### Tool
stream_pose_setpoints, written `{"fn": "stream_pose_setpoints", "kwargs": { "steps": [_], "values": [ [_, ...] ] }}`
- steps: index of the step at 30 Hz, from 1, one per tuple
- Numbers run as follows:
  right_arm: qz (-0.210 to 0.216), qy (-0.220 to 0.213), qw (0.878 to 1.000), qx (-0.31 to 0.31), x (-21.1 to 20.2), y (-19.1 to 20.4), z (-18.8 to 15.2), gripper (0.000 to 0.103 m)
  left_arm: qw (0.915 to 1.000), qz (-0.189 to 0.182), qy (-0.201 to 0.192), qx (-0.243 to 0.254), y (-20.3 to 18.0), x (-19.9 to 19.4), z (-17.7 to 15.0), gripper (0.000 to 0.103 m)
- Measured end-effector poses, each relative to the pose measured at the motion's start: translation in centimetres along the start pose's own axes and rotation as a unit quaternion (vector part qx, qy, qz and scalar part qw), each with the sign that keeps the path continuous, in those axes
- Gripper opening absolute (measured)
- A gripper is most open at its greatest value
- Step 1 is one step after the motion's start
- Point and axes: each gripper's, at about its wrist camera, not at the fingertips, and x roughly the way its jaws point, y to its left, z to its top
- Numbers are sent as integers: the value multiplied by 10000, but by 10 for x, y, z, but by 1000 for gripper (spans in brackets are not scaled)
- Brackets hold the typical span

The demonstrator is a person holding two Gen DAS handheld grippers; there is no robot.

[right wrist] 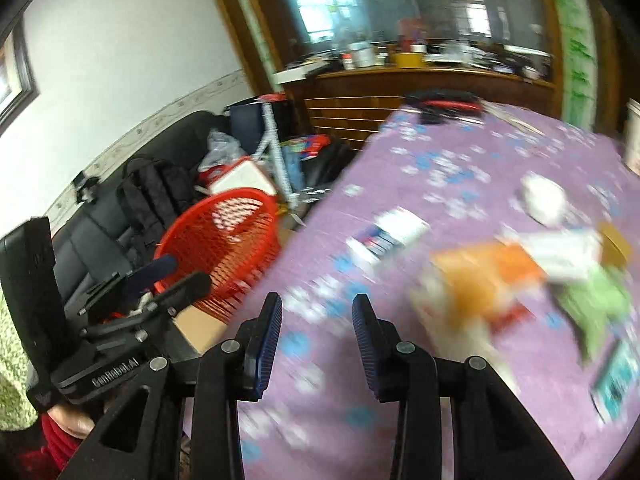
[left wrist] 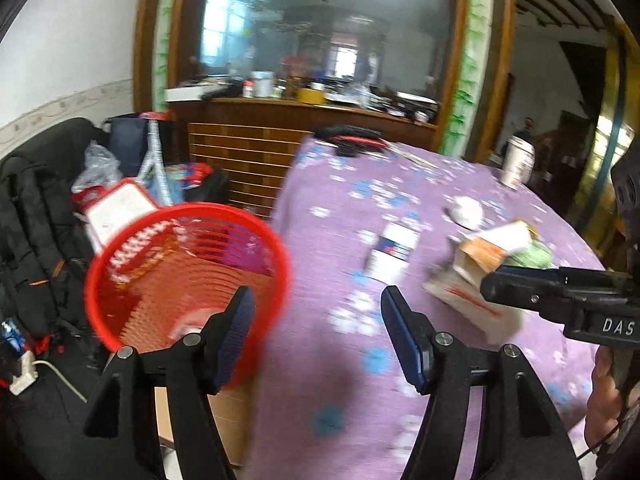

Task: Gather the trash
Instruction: 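Grasp the cream paper bag with the left tool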

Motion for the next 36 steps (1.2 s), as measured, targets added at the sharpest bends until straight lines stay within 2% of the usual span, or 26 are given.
{"fn": "stream_pose_setpoints", "kwargs": {
  "steps": [8, 14, 18, 21, 24, 29, 33, 35, 36],
  "values": [
    [-564, -300, 9930, 992, -71, -94, -46, 40, 9978, -424, 437, 255, -67, 19, -13, 65],
    [-839, -648, 9823, 1543, -109, -140, -63, 50, 9931, -714, 918, 146, -108, 39, -11, 65],
    [-949, -756, 9763, 1791, -120, -164, -72, 51, 9886, -785, 1280, -103, -133, 62, -5, 65],
    [-977, -816, 9715, 1998, -125, -181, -77, 51, 9870, -600, 1479, -210, -150, 86, -1, 71],
    [-1090, -876, 9654, 2201, -133, -200, -84, 52, 9856, -312, 1654, -184, -161, 108, 0, 72],
    [-1215, -839, 9573, 2485, -136, -226, -91, 54, 9854, -119, 1696, -12, -177, 130, -1, 72],
    [-1281, -687, 9566, 2526, -124, -234, -89, 54, 9882, -27, 1518, 224, -183, 136, -7, 72],
    [-1325, -583, 9579, 2481, -114, -235, -87, 55, 9890, -135, 1441, 321, -182, 134, -9, 63],
    [-1350, -520, 9585, 2455, -108, -234, -85, 57, 9889, -195, 1437, 333, -181, 133, -9, 50]
  ]
}}
